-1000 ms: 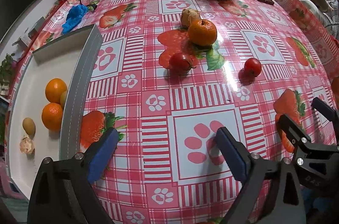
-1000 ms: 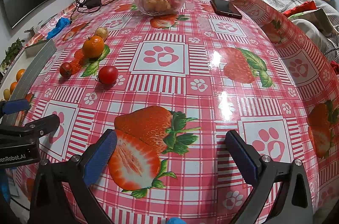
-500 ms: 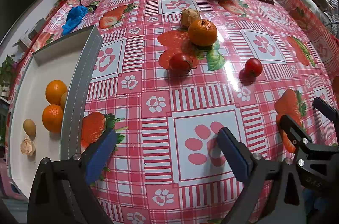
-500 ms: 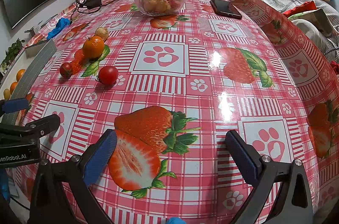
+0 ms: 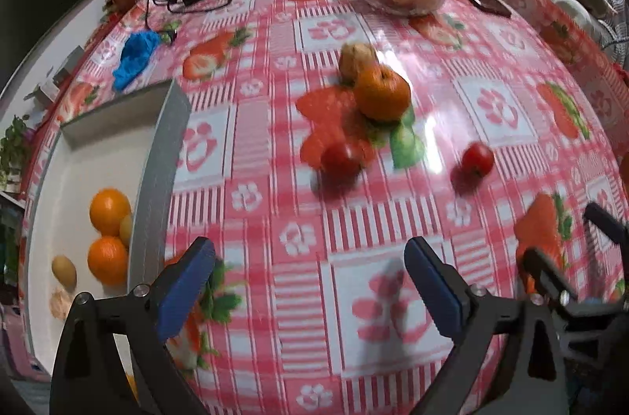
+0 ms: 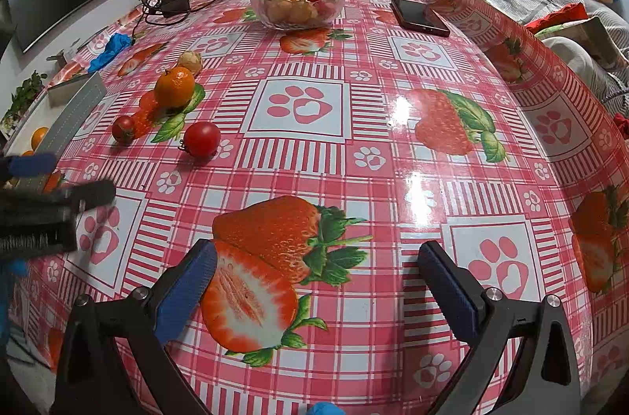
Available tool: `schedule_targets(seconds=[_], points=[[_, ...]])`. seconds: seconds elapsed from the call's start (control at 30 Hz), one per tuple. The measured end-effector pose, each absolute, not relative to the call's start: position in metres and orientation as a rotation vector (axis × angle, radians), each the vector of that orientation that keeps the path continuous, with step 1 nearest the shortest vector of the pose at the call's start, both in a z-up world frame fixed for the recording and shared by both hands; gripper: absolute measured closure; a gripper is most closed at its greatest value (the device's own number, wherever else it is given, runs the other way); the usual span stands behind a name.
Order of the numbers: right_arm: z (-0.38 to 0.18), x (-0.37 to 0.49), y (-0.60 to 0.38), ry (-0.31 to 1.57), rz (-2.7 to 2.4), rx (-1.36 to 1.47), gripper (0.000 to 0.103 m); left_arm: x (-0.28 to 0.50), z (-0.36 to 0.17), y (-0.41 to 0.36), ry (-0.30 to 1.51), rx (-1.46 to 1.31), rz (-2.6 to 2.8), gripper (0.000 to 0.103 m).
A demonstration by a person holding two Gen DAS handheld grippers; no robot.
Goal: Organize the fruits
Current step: 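Grasp a red tomato with the left tool while the right tool grasps another tomato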
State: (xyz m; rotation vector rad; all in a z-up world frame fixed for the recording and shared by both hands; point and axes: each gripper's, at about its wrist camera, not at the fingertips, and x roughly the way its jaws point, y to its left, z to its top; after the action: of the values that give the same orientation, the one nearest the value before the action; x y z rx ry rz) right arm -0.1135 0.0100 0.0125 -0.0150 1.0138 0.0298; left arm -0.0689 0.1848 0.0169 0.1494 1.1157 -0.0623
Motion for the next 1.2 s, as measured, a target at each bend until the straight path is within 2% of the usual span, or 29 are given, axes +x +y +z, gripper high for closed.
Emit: schedule_targets(seconds=[0.17, 0.3, 0.4, 0.57, 0.7, 1.2], points=[[0.012, -0.114, 0.01, 1.013, 0.037, -0.015, 0.0, -0.049, 0.01, 0.184, 1.134, 0.132, -0.08, 0.019], [0.011, -0.114, 0.01, 1.013, 0.039, -0.016, 0.0, -0.039, 0.01, 0.179, 1.113, 0.113, -0.098, 0.024], [0.012, -0.115, 0.01, 1.013, 0.039, -0.016, 0.0, -0.032, 0.009, 0.176, 1.107, 0.092, -0.112, 0.033], [0.01, -0.114, 0.01, 1.023, 0.04, -0.015, 0.0, -0.03, 0.01, 0.169, 1.077, 0.083, -0.151, 0.06], [0.01, -0.111, 0.01, 1.038, 0.041, -0.016, 0.0, -0.032, 0.011, 0.168, 1.07, 0.082, -0.174, 0.077], [0.008, -0.072, 0.027, 1.197, 0.087, -0.045, 0.0, -0.068, 0.012, 0.197, 1.05, 0.063, -0.189, 0.077]])
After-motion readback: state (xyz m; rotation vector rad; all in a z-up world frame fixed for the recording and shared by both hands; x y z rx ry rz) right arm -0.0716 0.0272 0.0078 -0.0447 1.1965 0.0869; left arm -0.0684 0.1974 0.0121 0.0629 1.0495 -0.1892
